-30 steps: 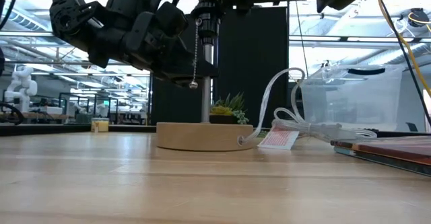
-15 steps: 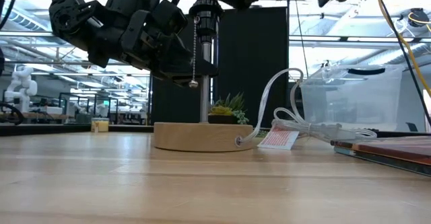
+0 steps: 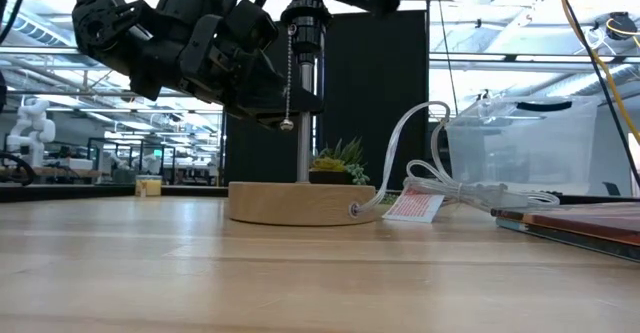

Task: Screw lightbulb
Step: Remove the white lightbulb from the silver lamp

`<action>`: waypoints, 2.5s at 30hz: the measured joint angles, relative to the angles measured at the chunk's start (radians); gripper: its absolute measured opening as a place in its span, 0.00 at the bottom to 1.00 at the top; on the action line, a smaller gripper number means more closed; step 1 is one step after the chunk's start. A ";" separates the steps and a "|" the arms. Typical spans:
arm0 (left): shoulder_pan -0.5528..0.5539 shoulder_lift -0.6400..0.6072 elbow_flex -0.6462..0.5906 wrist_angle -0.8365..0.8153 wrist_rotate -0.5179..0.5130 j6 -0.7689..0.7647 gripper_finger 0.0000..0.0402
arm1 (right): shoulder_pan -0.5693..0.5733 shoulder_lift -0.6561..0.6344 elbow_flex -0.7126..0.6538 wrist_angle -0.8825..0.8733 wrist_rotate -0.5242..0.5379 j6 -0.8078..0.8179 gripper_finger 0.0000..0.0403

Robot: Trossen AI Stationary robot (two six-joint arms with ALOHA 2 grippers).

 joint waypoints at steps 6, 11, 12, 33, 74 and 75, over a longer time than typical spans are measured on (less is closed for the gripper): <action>-0.001 0.000 0.000 0.003 -0.014 -0.002 0.11 | 0.009 -0.076 0.000 -0.162 -0.048 0.053 0.76; -0.002 0.000 -0.001 0.007 -0.039 -0.003 0.11 | 0.040 -0.063 0.000 -0.165 0.057 0.070 0.75; -0.002 0.000 -0.002 0.008 -0.046 -0.005 0.11 | 0.050 -0.057 0.000 -0.169 0.114 0.071 0.75; 0.001 0.002 -0.002 0.026 -0.319 -0.056 0.11 | 0.175 0.179 0.000 0.199 0.739 0.095 0.75; 0.003 0.000 -0.001 0.020 -0.383 -0.080 0.11 | 0.103 0.285 0.033 0.610 0.711 -0.145 0.47; 0.003 0.000 -0.001 0.020 -0.383 -0.080 0.11 | 0.103 0.285 0.033 0.608 0.710 -0.149 0.46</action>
